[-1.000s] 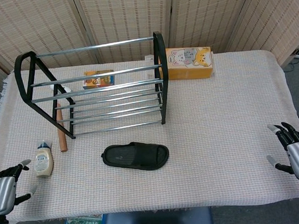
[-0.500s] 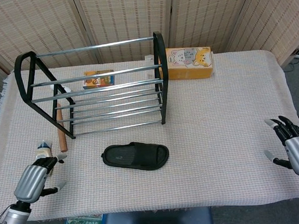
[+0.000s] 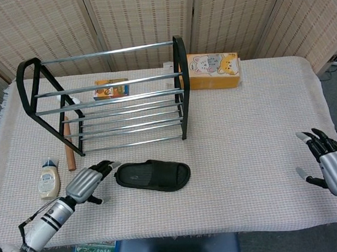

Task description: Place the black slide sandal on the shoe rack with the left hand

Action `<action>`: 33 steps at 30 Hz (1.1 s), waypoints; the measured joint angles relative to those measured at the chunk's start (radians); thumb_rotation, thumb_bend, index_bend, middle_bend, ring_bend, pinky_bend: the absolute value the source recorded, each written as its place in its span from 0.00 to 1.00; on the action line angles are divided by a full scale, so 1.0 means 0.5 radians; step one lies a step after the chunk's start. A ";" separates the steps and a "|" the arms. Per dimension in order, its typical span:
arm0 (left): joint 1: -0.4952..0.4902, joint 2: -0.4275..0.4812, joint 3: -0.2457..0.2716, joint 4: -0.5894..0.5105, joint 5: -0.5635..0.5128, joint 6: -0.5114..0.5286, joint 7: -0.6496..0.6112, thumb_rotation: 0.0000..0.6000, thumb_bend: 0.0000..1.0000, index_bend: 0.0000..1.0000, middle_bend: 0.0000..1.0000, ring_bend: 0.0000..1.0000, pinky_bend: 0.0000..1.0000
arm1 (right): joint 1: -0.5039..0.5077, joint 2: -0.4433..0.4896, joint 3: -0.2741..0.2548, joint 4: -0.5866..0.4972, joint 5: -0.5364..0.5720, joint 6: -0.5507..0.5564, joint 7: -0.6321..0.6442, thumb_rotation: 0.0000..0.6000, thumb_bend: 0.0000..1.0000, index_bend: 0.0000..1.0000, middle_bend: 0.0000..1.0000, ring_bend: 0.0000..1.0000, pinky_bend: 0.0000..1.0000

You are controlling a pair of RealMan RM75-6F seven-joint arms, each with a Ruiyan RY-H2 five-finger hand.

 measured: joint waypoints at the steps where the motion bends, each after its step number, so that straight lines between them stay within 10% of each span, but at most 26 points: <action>1: -0.032 -0.021 -0.012 0.026 -0.037 -0.043 0.006 1.00 0.25 0.01 0.10 0.07 0.28 | -0.004 -0.001 0.001 0.002 0.003 0.005 0.002 1.00 0.23 0.10 0.17 0.13 0.25; 33: -0.503 -0.231 -0.052 0.265 -0.472 -0.640 0.128 1.00 0.25 0.15 0.11 0.03 0.26 | -0.049 -0.052 0.010 0.114 0.077 0.023 0.081 1.00 0.23 0.10 0.19 0.13 0.25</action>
